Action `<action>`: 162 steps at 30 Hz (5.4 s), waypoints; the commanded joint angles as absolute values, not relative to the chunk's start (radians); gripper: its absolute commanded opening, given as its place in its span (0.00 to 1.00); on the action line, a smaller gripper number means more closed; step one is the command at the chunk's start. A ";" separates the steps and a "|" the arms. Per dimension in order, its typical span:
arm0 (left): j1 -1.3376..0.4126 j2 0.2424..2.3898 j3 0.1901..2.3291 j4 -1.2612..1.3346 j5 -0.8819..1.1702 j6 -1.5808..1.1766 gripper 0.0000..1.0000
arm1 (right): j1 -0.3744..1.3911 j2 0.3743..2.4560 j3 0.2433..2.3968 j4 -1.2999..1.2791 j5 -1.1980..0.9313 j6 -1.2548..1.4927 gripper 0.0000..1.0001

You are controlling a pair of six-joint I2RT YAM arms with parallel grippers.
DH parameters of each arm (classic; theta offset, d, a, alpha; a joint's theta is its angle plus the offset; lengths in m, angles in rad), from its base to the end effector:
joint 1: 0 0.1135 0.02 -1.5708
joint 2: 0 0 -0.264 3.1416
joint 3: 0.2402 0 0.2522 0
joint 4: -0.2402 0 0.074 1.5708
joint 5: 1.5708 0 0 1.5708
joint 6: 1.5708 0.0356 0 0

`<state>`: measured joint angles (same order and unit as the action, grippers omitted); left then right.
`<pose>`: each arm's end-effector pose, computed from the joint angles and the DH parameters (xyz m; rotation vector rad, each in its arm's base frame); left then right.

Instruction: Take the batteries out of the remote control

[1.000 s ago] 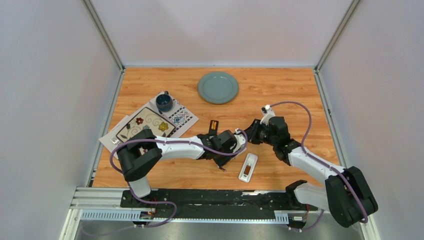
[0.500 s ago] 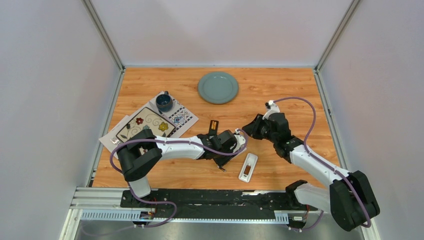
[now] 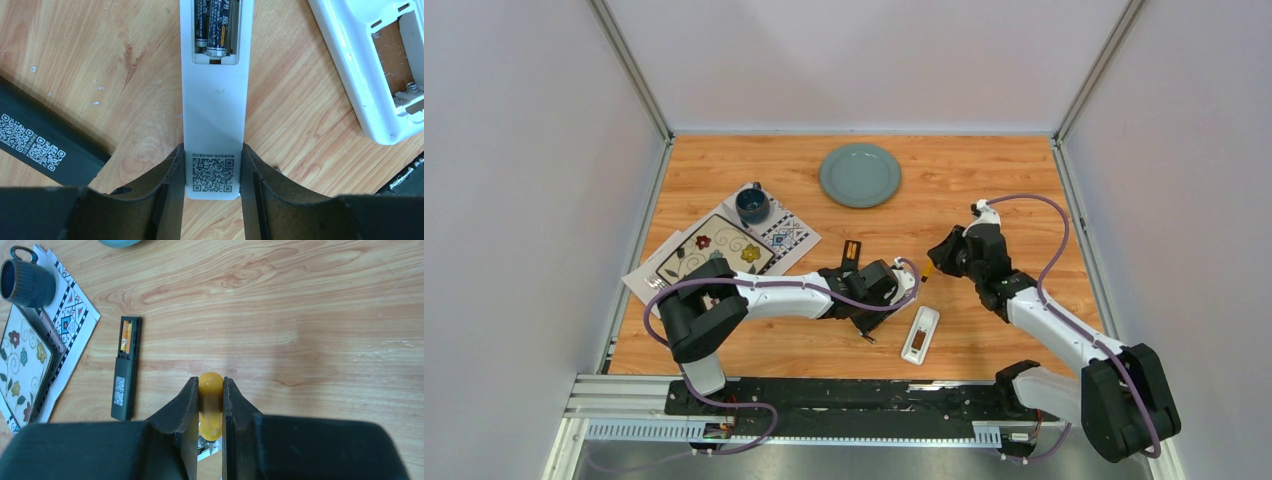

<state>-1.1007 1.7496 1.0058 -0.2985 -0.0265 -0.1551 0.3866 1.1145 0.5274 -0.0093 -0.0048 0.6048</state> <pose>0.1563 -0.3055 0.1569 1.2079 2.3824 -0.3959 0.2144 0.0875 0.2032 0.2394 2.2113 0.5652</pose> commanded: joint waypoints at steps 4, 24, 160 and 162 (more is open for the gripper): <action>-1.106 1.833 0.973 -0.299 0.058 -0.189 0.00 | 0.373 1.121 0.566 0.020 0.020 0.597 0.00; -1.106 1.832 0.969 -0.299 0.061 -0.189 0.00 | 0.374 1.233 0.595 0.120 -0.135 0.647 0.00; -1.106 1.835 0.986 -0.322 0.061 -0.178 0.00 | 0.368 1.310 0.630 0.090 -0.075 0.564 0.00; -1.106 1.835 0.986 -0.322 0.061 -0.178 0.00 | 0.368 1.316 0.617 0.109 -0.095 0.577 0.00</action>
